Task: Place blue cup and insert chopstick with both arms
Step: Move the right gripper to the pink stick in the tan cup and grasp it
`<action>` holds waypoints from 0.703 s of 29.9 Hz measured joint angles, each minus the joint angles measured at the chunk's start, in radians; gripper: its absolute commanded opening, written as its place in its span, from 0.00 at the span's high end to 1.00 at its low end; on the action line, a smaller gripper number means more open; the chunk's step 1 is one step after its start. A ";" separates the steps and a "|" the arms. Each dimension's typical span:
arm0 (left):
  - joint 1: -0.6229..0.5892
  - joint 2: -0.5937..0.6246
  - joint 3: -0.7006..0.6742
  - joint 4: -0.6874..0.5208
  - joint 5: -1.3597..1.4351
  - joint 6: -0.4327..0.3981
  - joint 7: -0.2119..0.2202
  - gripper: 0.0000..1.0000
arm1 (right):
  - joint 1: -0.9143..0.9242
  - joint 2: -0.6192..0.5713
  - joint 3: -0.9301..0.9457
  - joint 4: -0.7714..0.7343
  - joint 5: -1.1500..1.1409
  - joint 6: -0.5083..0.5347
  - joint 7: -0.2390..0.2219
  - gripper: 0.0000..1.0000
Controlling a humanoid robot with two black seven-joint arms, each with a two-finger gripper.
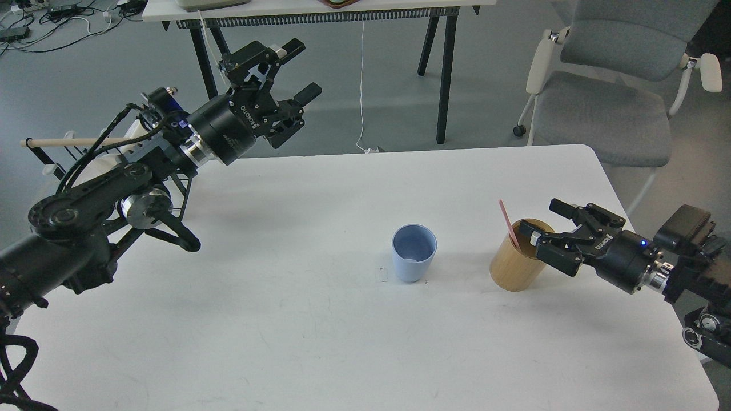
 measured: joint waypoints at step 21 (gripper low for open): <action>0.018 -0.005 0.000 0.018 -0.006 0.000 0.000 0.20 | 0.140 0.155 -0.124 -0.119 -0.008 0.000 0.000 0.61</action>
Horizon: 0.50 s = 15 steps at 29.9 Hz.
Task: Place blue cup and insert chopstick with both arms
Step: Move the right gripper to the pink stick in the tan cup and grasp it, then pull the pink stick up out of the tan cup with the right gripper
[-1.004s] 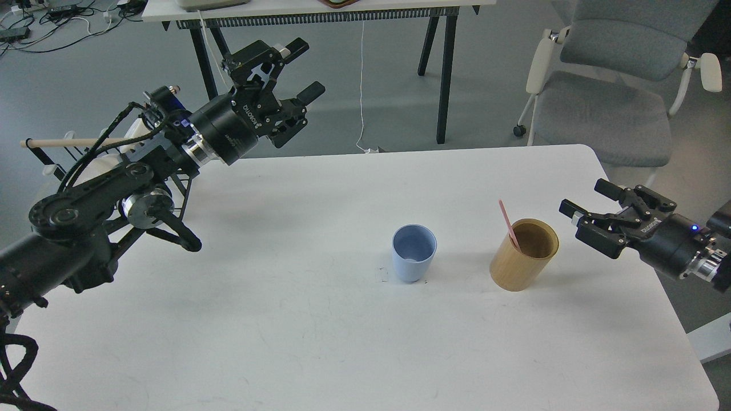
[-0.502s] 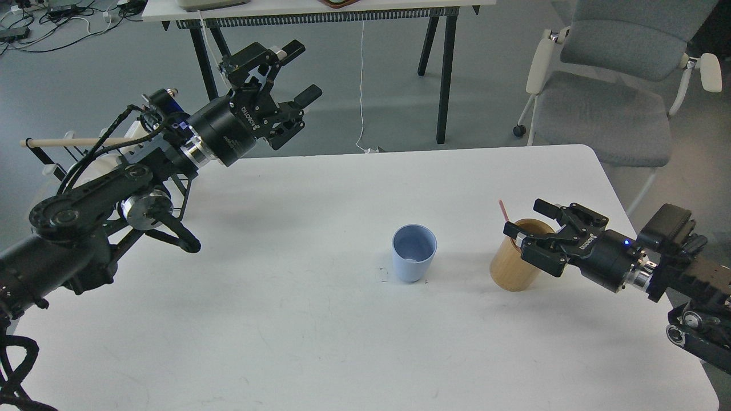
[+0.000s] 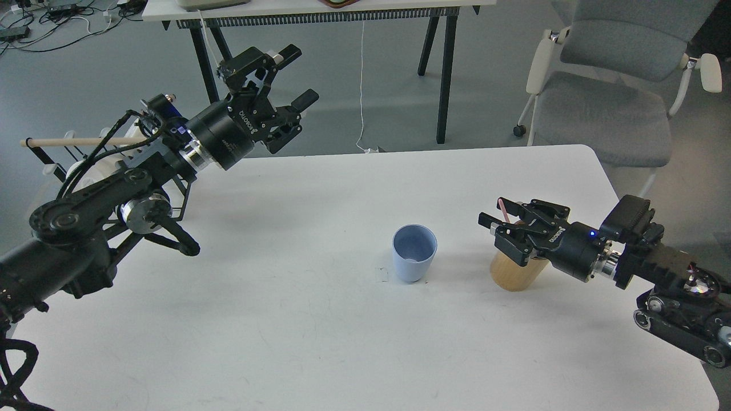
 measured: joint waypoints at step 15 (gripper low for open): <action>0.001 -0.012 -0.001 0.030 0.000 0.000 0.000 0.19 | 0.014 -0.015 -0.002 0.000 -0.002 -0.004 0.000 0.90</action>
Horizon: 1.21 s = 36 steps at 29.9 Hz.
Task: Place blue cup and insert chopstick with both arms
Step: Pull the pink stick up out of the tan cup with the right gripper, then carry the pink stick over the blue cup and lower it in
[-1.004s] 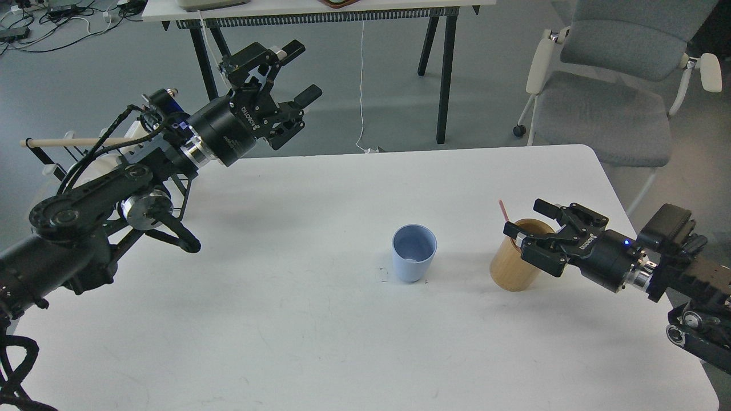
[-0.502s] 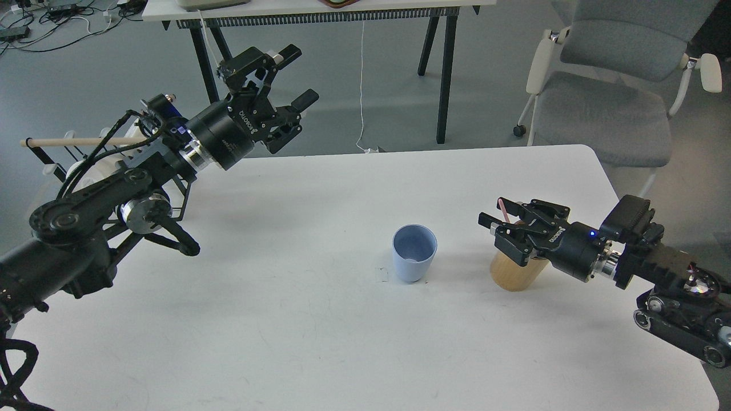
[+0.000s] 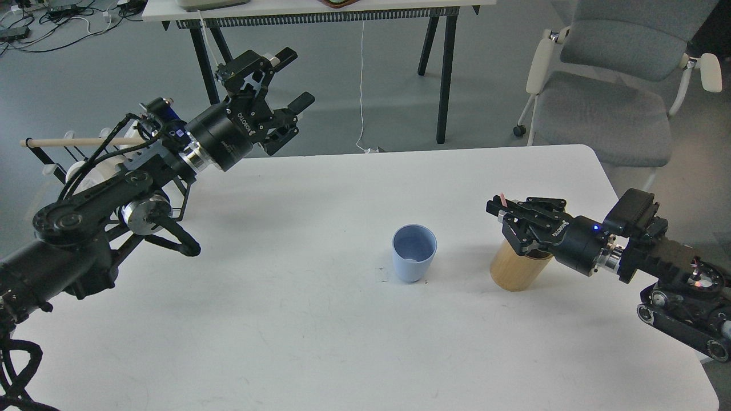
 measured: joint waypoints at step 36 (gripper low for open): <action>0.007 -0.054 0.011 0.104 0.001 0.000 0.000 0.17 | 0.063 -0.289 0.264 0.313 0.083 0.001 0.000 1.00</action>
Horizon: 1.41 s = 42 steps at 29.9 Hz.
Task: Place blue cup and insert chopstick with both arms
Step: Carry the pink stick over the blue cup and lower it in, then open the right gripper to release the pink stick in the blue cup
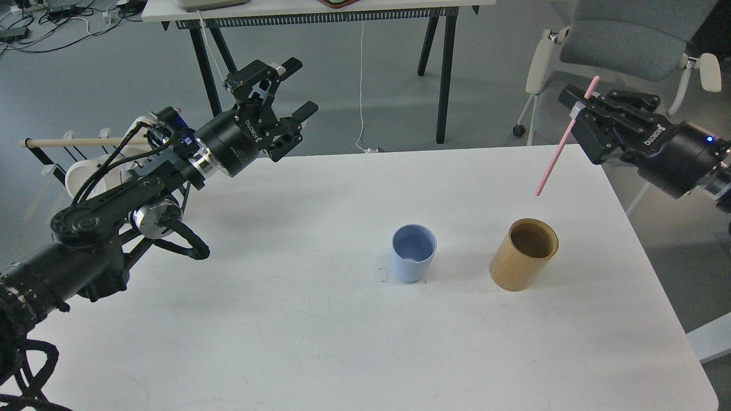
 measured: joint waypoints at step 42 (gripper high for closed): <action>0.067 0.006 -0.005 0.086 0.001 0.000 0.000 0.14 | 0.169 0.475 -0.336 -0.263 0.006 -0.006 0.000 0.79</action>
